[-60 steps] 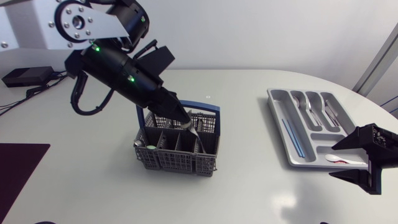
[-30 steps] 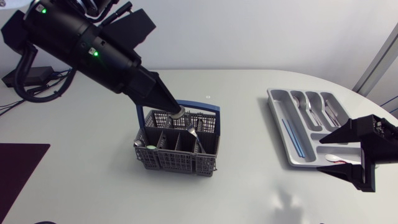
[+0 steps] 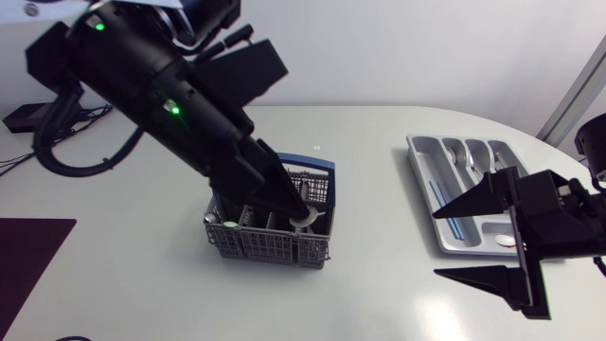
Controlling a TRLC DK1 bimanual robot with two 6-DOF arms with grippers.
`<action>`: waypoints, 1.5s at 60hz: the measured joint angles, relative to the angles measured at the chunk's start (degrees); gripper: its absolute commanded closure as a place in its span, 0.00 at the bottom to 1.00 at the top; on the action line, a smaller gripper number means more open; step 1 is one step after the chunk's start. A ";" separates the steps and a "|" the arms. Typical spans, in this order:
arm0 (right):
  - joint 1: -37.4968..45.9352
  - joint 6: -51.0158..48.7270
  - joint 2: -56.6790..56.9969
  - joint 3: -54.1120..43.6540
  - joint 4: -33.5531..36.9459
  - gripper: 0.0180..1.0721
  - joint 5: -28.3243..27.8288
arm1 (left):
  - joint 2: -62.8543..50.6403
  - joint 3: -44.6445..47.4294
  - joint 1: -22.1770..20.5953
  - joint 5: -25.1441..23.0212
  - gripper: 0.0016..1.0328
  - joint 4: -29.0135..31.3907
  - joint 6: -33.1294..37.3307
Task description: Unload the cutlery basket into the drawer organizer.
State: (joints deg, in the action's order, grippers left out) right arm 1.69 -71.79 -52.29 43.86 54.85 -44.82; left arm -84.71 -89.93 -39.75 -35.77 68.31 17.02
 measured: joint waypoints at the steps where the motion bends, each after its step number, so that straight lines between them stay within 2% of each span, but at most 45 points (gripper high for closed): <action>1: -1.05 1.01 0.31 -0.02 -0.46 0.05 0.02 | -0.44 0.02 -0.17 0.00 0.97 0.00 0.17; 9: -10.27 10.25 1.99 -0.81 -8.66 0.05 0.50 | -3.78 0.20 -2.10 -0.04 0.97 0.00 1.38; 19: -21.29 20.22 2.14 -2.78 -17.94 0.15 3.91 | -5.86 0.20 -4.09 -0.11 0.97 0.02 2.36; 28: -29.14 25.81 -0.09 -4.98 -25.57 0.33 7.26 | -7.61 0.17 -5.14 -0.24 0.97 0.02 2.58; 39: -32.20 28.46 -3.17 -7.17 -30.69 0.58 8.28 | -9.29 -1.16 -6.47 -0.48 0.97 0.07 2.75; 46: -33.51 28.85 -3.98 -7.78 -32.46 0.79 9.33 | -9.99 -2.62 -6.58 -1.57 0.97 0.20 2.78; 54: -34.27 29.07 -5.09 -7.89 -33.70 0.81 10.45 | -10.91 -3.15 -6.58 -1.73 0.97 0.24 2.78; 64: -34.27 30.08 -5.14 -7.93 -34.12 0.91 10.58 | -11.47 -3.15 -6.58 -1.75 0.97 0.52 2.97; 70: -34.27 30.25 -5.38 -7.93 -34.16 0.91 10.56 | -11.47 -3.15 -6.56 -1.75 0.97 0.85 3.19; 77: -34.27 30.21 -5.55 -8.00 -34.14 0.92 10.34 | -11.47 -3.34 -5.73 -2.60 0.92 0.79 3.23; 90: -34.29 30.23 -6.40 -8.04 -34.08 0.93 9.92 | -11.47 -4.35 -5.27 -2.56 0.58 0.20 3.82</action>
State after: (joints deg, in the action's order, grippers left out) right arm -32.60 -41.56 -58.70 35.81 20.78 -34.89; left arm -96.18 -94.28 -45.01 -38.33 68.51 20.84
